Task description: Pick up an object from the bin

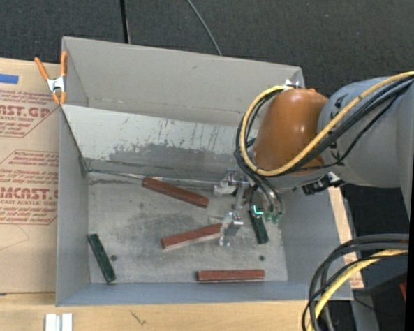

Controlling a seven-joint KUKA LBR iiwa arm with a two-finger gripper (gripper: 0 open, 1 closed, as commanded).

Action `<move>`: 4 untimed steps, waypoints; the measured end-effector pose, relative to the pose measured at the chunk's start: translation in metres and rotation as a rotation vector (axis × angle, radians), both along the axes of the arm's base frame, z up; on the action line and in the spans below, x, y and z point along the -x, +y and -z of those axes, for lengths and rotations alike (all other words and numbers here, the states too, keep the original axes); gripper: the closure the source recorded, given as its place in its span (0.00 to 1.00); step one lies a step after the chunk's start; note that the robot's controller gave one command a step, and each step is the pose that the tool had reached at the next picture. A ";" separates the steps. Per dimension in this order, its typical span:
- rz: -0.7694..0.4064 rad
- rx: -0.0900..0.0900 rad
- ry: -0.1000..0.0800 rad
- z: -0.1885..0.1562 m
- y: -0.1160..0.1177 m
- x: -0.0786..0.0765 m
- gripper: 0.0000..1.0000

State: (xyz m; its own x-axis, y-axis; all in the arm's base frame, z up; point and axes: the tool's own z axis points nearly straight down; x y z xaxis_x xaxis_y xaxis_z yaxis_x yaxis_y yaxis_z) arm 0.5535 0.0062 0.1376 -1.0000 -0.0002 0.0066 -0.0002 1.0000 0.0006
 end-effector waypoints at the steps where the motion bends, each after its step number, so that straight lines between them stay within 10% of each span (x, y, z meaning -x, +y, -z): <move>1: 0.000 0.000 -0.007 -0.004 0.000 -0.002 0.00; 2: 0.018 -0.001 -0.016 0.068 0.054 0.002 0.00; 3: 0.064 0.000 -0.007 0.011 0.055 -0.002 0.00; 4: 0.021 0.000 -0.011 0.062 0.055 0.000 0.00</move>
Offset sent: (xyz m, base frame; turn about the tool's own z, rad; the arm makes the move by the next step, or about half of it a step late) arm -0.0037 0.0519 -0.0676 0.0184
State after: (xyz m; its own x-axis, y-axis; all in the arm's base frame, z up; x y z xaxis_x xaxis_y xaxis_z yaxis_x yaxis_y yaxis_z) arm 0.5534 0.0610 0.0758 -0.9998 0.0211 -0.0040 0.0211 0.9998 0.0002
